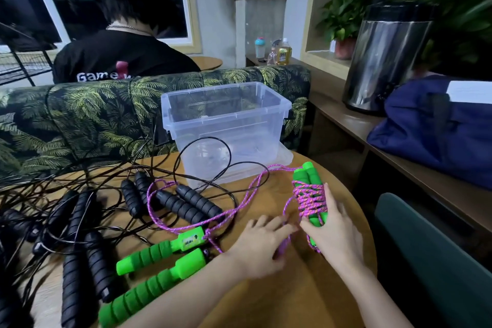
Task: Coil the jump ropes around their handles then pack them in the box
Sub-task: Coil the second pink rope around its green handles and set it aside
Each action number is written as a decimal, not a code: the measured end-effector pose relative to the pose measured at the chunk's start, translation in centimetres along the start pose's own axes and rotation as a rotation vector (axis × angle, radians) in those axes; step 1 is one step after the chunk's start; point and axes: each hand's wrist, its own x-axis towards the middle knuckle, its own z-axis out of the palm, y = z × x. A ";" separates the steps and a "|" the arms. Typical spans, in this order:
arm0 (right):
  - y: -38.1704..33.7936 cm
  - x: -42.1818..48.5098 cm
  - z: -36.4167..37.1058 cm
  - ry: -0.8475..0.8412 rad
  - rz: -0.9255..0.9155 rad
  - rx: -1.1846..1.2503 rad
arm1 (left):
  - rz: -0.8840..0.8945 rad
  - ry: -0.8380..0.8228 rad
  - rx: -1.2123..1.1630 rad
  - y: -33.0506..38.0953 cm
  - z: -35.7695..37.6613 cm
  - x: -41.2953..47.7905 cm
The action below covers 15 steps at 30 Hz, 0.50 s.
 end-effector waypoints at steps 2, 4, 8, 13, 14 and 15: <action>0.5 0.4 0.0 0.012 0.018 0.005 | -0.021 -0.026 0.109 -0.9 0.0 1.3; 0.9 0.6 -0.1 0.010 0.024 -0.007 | -0.041 -0.032 0.275 -2.1 0.1 2.3; 1.1 1.3 0.2 0.004 0.006 -0.082 | -0.199 -0.047 0.454 -4.0 -0.3 2.9; 0.0 3.0 0.9 -0.027 -0.016 -0.175 | -0.487 -0.069 0.532 -5.2 -1.3 1.9; -0.4 3.6 1.1 -0.022 -0.020 -0.179 | -0.509 -0.076 0.538 -5.4 -1.4 1.7; -0.6 4.1 1.3 -0.014 -0.025 -0.179 | -0.526 -0.074 0.533 -5.5 -1.4 1.6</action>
